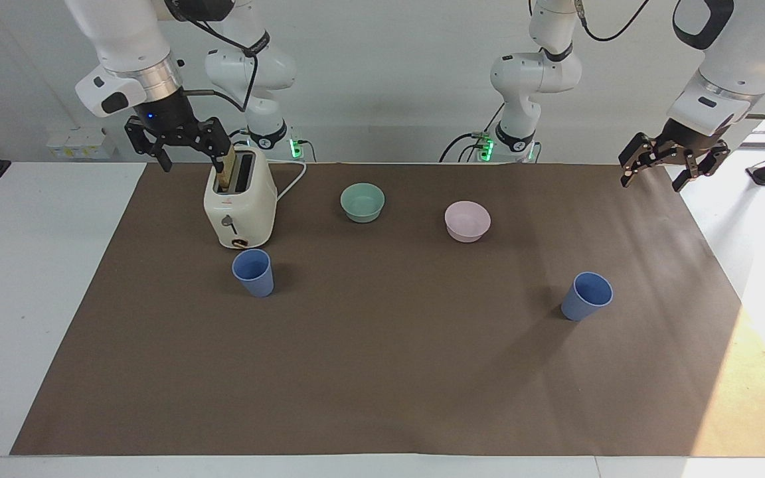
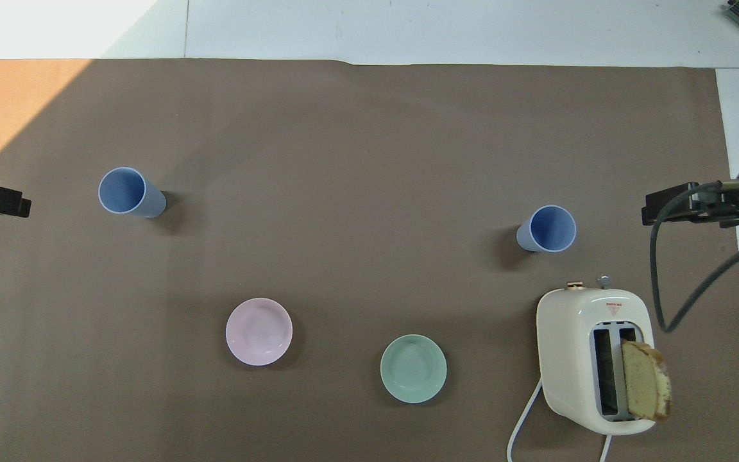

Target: Stack blue cups with both arms

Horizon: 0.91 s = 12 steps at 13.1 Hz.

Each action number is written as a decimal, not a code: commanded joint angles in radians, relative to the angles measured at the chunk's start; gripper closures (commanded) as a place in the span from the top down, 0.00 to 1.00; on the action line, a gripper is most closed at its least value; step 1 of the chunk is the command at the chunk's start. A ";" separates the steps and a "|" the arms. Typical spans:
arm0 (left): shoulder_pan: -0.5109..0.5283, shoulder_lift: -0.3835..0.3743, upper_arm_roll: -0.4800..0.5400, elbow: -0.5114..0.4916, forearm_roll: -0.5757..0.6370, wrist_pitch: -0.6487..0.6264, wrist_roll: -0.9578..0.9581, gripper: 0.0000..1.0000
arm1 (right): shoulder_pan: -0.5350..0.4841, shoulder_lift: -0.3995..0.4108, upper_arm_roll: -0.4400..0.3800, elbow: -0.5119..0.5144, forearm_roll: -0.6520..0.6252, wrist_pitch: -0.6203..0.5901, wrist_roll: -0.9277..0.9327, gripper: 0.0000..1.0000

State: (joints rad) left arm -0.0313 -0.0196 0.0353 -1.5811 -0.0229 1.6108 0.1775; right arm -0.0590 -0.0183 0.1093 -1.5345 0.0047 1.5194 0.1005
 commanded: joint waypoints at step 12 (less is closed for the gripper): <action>-0.004 -0.007 -0.002 -0.211 -0.009 0.285 0.003 1.00 | -0.010 -0.011 -0.002 -0.003 0.003 -0.008 -0.022 1.00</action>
State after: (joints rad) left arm -0.0327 -0.0139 0.0283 -1.7439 -0.0230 1.8388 0.1775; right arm -0.0592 -0.0183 0.1077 -1.5345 0.0047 1.5194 0.1005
